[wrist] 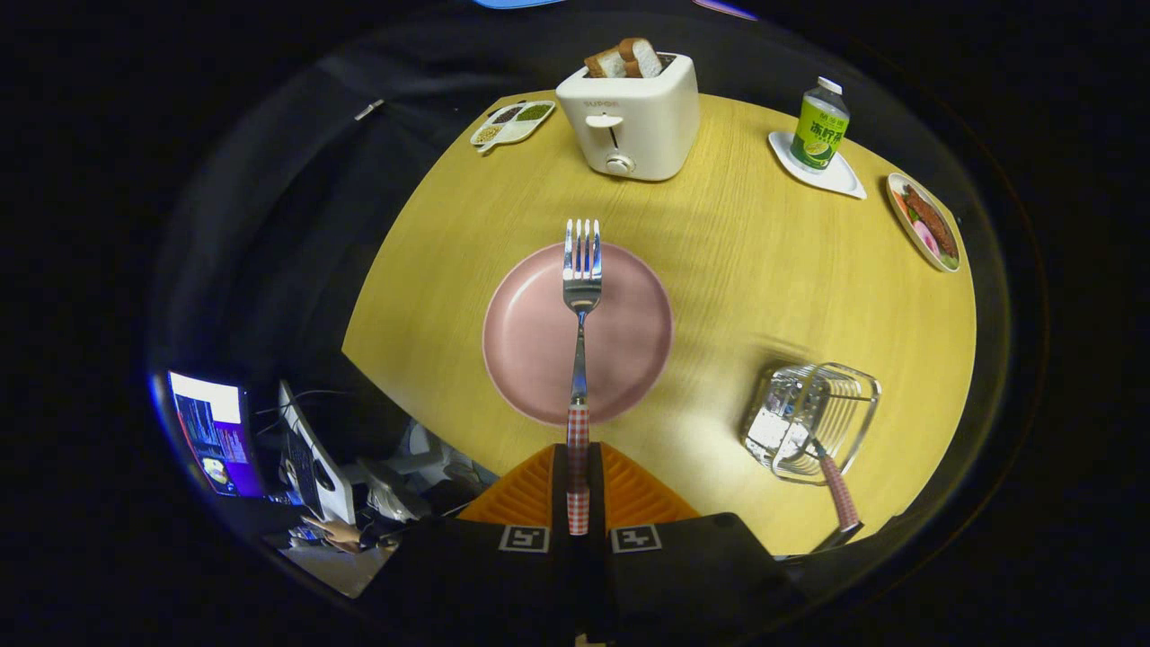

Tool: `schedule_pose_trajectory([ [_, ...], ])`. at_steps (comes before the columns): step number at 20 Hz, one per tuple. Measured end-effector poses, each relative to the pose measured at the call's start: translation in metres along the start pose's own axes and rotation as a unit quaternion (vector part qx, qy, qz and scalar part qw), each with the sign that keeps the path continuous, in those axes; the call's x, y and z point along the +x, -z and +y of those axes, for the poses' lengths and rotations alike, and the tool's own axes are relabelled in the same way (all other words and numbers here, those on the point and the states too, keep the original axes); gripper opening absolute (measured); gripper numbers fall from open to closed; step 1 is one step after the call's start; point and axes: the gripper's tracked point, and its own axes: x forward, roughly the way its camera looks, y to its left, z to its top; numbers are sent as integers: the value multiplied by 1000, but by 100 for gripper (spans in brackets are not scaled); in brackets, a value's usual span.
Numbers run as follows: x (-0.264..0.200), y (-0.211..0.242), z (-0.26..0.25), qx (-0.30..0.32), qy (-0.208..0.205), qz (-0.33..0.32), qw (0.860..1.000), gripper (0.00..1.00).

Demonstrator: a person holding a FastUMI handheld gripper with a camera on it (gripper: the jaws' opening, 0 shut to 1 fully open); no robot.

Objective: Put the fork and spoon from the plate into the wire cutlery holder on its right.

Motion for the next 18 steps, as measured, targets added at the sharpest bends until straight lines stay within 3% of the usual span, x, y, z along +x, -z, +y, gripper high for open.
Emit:
schedule_pose_trajectory([
  [5,-69,25,-68,-59,48,58,995,10],
  [9,-93,42,-112,-102,72,124,984,10],
  [18,-92,59,-180,-188,97,281,936,10],
])
